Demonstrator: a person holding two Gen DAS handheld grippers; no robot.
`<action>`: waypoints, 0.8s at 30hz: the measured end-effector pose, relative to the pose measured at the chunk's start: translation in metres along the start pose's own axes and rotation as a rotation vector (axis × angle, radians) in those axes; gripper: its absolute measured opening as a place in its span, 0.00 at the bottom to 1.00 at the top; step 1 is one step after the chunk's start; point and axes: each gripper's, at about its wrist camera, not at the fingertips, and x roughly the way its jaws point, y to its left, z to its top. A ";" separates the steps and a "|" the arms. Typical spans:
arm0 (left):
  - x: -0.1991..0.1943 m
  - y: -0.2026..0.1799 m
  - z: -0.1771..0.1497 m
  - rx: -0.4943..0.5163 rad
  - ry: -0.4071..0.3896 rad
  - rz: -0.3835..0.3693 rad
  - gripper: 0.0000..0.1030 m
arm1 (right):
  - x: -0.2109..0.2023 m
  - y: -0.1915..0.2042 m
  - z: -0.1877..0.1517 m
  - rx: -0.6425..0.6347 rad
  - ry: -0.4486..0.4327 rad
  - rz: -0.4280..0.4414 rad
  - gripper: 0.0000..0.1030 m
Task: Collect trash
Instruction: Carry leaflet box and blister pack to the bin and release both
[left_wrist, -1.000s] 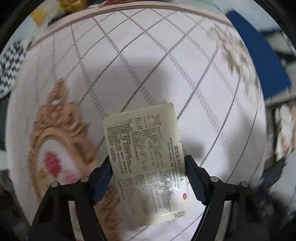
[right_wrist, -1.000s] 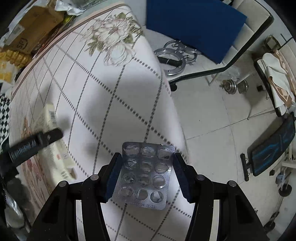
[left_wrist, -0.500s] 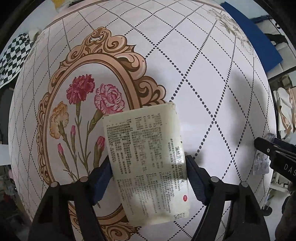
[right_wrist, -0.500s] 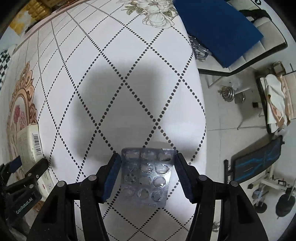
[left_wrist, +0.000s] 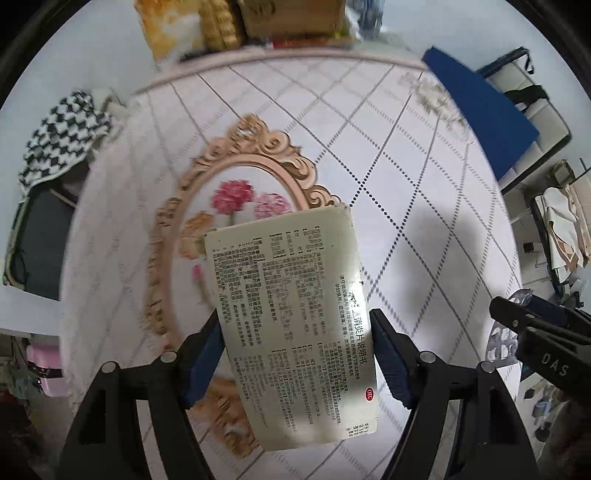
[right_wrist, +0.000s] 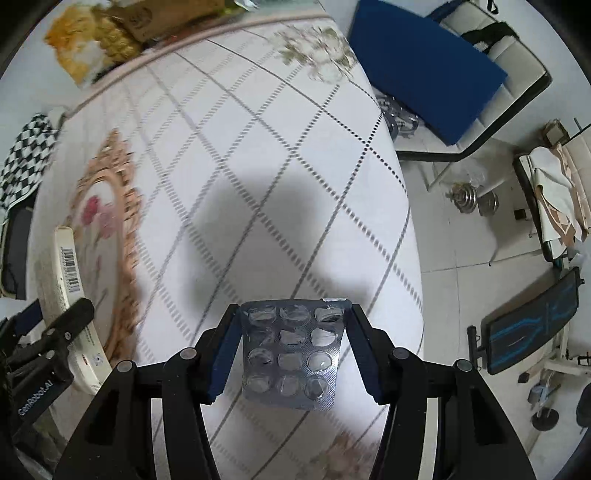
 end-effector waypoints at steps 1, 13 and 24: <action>-0.011 0.005 -0.006 -0.003 -0.016 0.001 0.71 | -0.008 0.002 -0.009 0.001 -0.013 0.008 0.57; -0.118 0.083 -0.130 -0.017 -0.178 -0.078 0.71 | -0.139 0.070 -0.194 -0.052 -0.168 0.081 0.57; -0.121 0.141 -0.314 -0.006 -0.023 -0.164 0.71 | -0.159 0.117 -0.428 0.028 -0.071 0.150 0.57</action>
